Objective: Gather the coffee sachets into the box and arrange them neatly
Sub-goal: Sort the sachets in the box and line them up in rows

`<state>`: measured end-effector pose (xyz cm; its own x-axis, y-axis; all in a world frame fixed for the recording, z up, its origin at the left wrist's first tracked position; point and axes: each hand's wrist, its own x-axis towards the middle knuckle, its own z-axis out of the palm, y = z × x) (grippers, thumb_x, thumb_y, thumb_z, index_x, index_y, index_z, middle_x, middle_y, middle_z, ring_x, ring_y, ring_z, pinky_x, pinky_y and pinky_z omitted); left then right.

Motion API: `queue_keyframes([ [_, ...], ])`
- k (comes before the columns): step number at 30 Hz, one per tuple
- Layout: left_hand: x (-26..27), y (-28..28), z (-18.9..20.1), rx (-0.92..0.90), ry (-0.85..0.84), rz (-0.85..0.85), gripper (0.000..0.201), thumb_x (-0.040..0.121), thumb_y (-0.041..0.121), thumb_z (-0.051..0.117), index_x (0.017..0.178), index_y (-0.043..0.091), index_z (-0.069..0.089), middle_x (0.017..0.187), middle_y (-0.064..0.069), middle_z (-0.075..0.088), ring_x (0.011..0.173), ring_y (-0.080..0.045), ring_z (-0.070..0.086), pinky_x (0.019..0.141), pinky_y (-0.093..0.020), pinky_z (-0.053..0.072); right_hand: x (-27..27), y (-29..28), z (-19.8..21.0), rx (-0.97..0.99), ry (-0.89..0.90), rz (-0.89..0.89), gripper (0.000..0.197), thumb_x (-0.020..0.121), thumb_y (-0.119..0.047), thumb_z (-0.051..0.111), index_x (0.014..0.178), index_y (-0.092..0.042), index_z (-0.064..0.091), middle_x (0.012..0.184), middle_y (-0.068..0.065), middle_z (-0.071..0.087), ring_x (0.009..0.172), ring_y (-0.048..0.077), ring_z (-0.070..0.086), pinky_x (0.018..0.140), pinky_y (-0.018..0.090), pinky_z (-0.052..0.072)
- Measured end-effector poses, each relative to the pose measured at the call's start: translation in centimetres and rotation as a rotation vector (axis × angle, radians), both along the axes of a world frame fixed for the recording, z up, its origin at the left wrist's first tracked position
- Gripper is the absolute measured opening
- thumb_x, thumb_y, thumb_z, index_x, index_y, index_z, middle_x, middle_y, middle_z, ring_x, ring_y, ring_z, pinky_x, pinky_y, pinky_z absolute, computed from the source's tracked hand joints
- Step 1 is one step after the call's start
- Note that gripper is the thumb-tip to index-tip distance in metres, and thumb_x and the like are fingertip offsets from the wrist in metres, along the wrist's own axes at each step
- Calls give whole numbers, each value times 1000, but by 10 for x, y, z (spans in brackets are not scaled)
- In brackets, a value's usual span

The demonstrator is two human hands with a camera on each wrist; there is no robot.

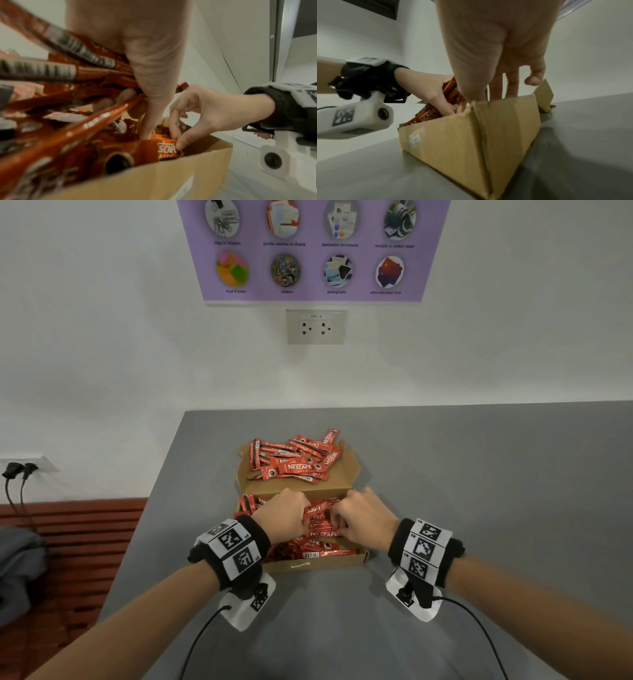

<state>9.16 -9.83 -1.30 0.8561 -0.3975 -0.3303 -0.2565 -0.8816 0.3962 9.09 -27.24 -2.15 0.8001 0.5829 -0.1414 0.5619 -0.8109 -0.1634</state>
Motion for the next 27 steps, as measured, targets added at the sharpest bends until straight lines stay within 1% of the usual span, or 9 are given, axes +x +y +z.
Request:
queue_keyframes([
  [4,-3,-4,-3,36,-42,2,17,84,10,58,67,10,56,77,-9,64,70,-27,61,60,-29,47,0,1,-5,-8,-7,-7,5,84,-15,59,86,-17,63,92,-2,65,94,18,55,83,35,41],
  [7,-3,-5,-3,36,-56,20,12,84,12,58,73,7,60,84,-11,67,77,-28,64,63,-30,49,2,-1,-4,11,-6,-6,4,84,-19,61,86,-16,61,92,-3,65,92,18,57,84,35,42],
  [11,0,1,-7,0,-52,50,13,80,17,68,87,7,63,87,-4,66,77,-20,64,73,-31,55,3,-5,0,32,21,-10,20,83,-33,66,95,-18,60,97,-4,62,93,13,54,83,33,40],
  [15,1,8,6,-257,-180,124,3,84,5,60,87,6,59,77,2,59,67,-14,57,61,-17,47,7,-10,12,349,-23,-54,28,90,-32,60,112,-15,57,90,-9,55,79,5,49,73,22,42],
  [17,-1,7,15,-443,-269,222,4,88,6,57,90,9,59,71,4,57,58,-11,53,55,-17,43,6,-7,18,468,-52,-78,30,93,-27,54,119,-13,57,92,-9,56,79,2,50,74,17,41],
  [20,-1,4,24,-742,-317,363,10,91,10,55,95,18,61,76,-4,63,63,-17,57,67,-22,47,3,4,20,523,0,-24,38,97,-29,47,129,-10,51,111,1,62,93,7,55,82,14,39],
  [24,-4,1,29,-994,-270,415,13,93,8,52,98,16,62,88,6,63,82,0,60,78,-8,44,0,13,16,634,65,-2,44,95,-29,52,134,-10,47,121,1,60,100,-4,49,83,0,34],
  [25,-5,2,28,-999,-282,415,13,93,9,52,98,16,62,93,7,63,87,3,59,81,-6,43,1,13,15,645,50,-17,45,93,-31,55,133,-11,48,121,1,61,100,-4,49,84,2,36],
  [27,-6,4,23,-957,-320,433,11,93,15,53,99,18,63,94,10,65,89,4,59,82,-6,43,4,10,13,633,-13,-62,45,88,-37,60,126,-12,56,114,1,65,98,4,57,86,17,47],
])
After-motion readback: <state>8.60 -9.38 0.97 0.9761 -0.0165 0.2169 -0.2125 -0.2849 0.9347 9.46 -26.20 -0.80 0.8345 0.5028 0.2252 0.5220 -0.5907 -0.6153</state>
